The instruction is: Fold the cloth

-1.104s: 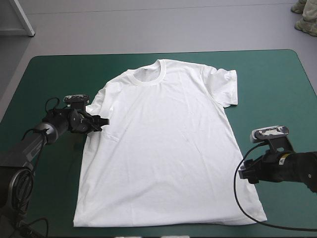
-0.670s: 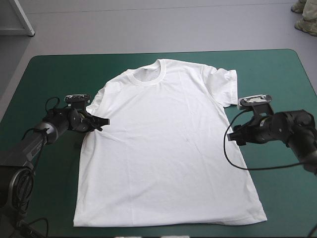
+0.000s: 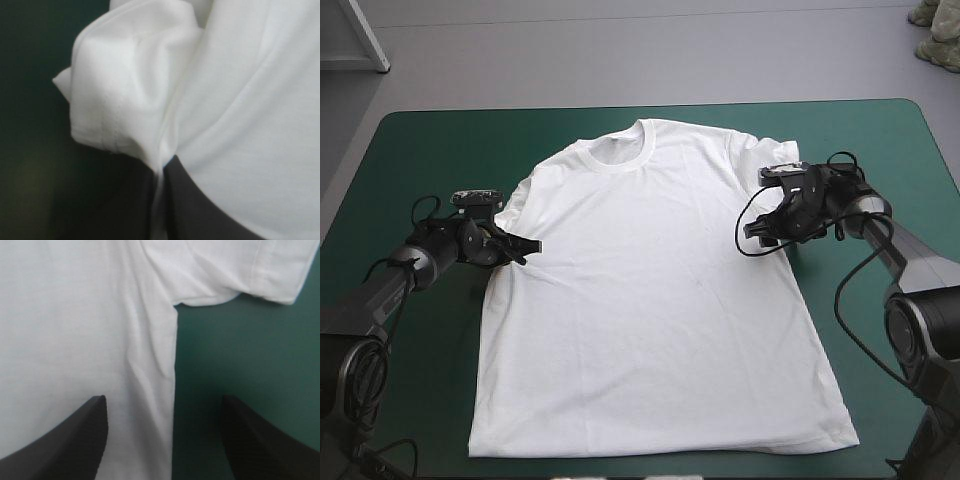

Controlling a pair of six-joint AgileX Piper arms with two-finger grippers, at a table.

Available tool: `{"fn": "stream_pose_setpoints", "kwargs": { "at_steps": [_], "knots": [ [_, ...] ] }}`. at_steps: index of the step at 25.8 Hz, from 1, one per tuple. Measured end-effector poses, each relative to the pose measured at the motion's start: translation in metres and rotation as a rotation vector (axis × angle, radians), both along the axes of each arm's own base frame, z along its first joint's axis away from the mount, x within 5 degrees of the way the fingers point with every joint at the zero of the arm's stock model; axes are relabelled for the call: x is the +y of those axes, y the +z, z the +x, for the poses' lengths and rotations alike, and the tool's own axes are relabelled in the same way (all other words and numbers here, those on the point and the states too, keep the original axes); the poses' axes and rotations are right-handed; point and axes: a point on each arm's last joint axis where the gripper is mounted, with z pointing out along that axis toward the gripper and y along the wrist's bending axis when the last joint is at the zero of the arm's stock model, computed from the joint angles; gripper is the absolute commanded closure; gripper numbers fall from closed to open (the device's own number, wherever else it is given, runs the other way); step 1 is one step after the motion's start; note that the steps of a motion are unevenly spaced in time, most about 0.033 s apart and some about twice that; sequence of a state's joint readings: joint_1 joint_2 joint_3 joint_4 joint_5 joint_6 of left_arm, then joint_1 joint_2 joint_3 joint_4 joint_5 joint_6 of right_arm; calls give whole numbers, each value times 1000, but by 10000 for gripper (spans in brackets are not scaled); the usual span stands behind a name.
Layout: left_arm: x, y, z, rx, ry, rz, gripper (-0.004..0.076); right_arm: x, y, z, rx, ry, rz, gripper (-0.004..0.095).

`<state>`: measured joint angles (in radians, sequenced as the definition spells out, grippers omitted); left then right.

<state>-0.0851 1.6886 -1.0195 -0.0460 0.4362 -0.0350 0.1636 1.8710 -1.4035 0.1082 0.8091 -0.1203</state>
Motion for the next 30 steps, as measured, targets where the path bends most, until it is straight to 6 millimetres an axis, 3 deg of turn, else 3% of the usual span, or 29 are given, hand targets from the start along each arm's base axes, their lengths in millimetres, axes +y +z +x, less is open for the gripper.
{"fn": "stream_pose_setpoints", "kwargs": {
  "at_steps": [2, 4, 8, 9, 17, 19, 22, 30],
  "knots": [
    [0, 0, 0, 1, -1, 1, 700, 1, -7, 6, 0, 1, 4, 377],
    [0, 0, 0, 1, -1, 1, 700, 2, -8, 9, -12, -1, 7, 615],
    [0, 0, 0, 2, 0, 0, 700, 5, -9, 13, -45, 0, 47, 888],
    [0, 0, 0, 2, 0, 0, 700, 6, -9, 14, -50, -5, 61, 922],
    [-1, 13, 4, 16, -3, -1, 705, 9, -3, 15, -89, -15, 106, 925],
    [-1, 27, 6, -1, -8, -1, 705, 9, 11, 13, -123, -10, 108, 925],
    [-1, 60, 7, -63, -26, 3, 705, 8, 47, 9, -215, -1, 118, 925],
    [-1, 173, -3, -286, -53, 3, 705, 3, 162, -20, -475, 32, 136, 925]
  ]
}}
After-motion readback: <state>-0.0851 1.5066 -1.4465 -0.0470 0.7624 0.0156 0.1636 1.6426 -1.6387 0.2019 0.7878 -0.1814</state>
